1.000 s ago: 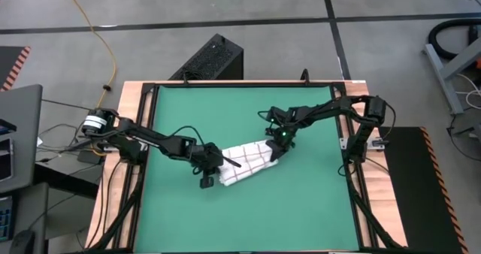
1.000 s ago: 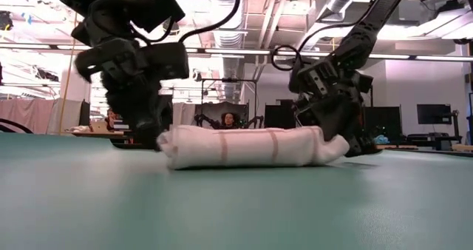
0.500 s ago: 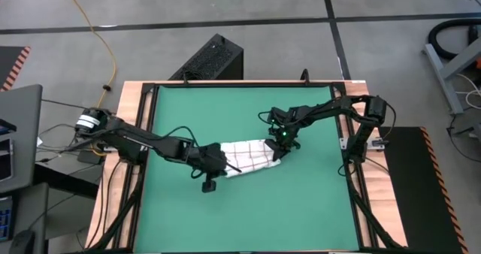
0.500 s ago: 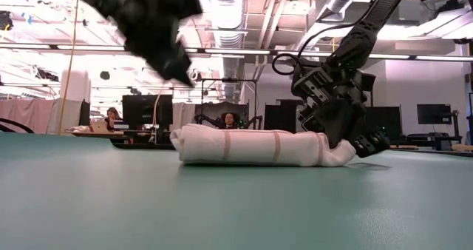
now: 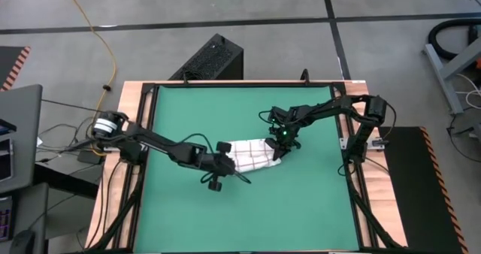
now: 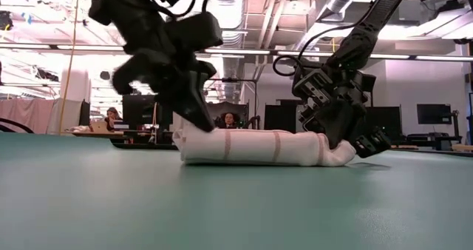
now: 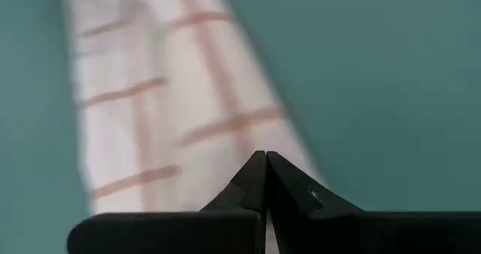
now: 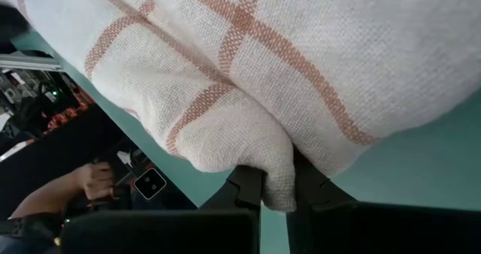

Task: Roll towel into tight, uniform cylinder
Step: Roll the white patterned towel

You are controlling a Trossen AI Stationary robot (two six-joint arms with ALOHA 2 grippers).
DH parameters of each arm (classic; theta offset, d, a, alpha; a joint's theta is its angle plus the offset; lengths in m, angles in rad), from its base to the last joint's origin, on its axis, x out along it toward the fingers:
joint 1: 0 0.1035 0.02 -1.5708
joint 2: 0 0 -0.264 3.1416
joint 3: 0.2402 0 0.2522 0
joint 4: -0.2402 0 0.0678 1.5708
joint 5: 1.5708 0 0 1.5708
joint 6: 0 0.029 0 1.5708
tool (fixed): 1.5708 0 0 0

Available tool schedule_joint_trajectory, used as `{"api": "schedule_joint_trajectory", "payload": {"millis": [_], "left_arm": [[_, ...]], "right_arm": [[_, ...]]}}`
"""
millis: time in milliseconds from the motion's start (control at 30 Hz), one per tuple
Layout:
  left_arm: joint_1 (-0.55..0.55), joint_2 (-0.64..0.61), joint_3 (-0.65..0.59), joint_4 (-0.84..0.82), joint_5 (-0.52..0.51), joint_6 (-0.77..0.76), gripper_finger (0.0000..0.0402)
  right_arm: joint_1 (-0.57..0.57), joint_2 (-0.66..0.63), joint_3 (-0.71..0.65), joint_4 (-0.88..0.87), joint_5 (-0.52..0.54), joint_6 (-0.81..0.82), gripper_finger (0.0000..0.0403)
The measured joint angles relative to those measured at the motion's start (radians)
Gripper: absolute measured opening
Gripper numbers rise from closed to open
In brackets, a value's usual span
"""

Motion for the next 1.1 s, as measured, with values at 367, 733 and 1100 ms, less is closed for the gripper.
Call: {"api": "schedule_joint_trajectory", "payload": {"millis": [367,733,1100], "left_arm": [[0.115,-0.001,-0.014,0.003,0.036,-0.037,0.0],[0.092,-0.143,0.0,0.07,0.148,0.008,0.0],[0.067,-0.017,-0.004,0.058,0.078,0.062,0.0]], "right_arm": [[0.0,0.0,0.0,0.001,0.005,-0.018,0.0037],[0.0,0.0,0.0,0.0,0.009,-0.031,0.0037],[0.008,0.0,0.0,0.001,0.012,-0.046,0.0037]]}}
